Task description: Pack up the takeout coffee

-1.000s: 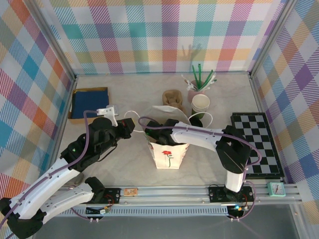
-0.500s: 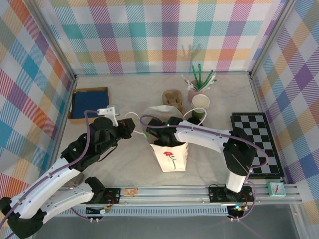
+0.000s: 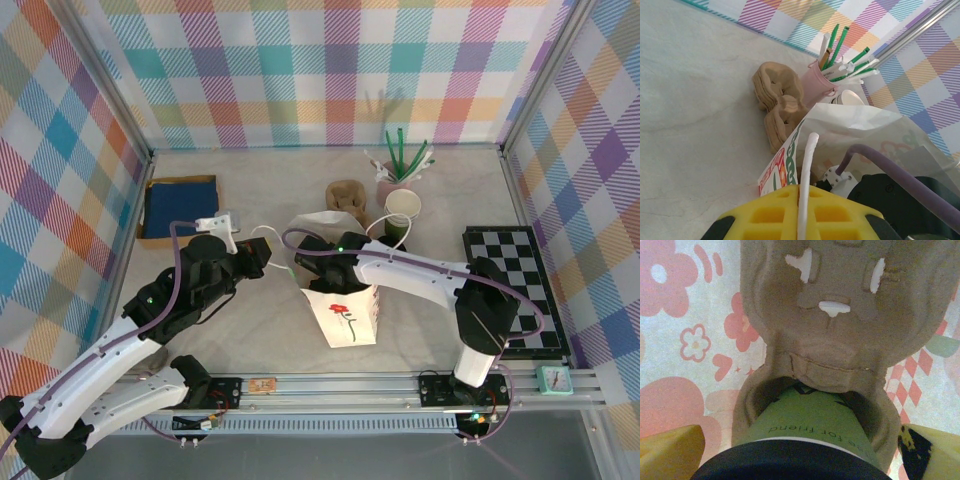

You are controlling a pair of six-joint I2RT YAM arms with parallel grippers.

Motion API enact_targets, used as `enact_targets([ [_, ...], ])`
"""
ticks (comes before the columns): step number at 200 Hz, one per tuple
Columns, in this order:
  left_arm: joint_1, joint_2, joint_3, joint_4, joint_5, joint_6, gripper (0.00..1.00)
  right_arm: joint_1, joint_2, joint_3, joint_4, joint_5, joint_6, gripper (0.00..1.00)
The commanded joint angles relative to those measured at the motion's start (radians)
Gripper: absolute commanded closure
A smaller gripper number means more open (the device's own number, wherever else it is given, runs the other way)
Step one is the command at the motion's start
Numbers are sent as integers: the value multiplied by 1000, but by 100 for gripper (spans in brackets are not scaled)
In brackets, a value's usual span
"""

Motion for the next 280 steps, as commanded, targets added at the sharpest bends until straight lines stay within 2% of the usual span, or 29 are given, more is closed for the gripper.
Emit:
enact_targets([
  [1, -13, 1, 29, -15, 1, 4, 90, -3, -36, 30, -39, 17, 5, 1],
  [280, -14, 49, 37, -7, -15, 5, 90, -2, -147, 135, -159, 24, -6, 1],
])
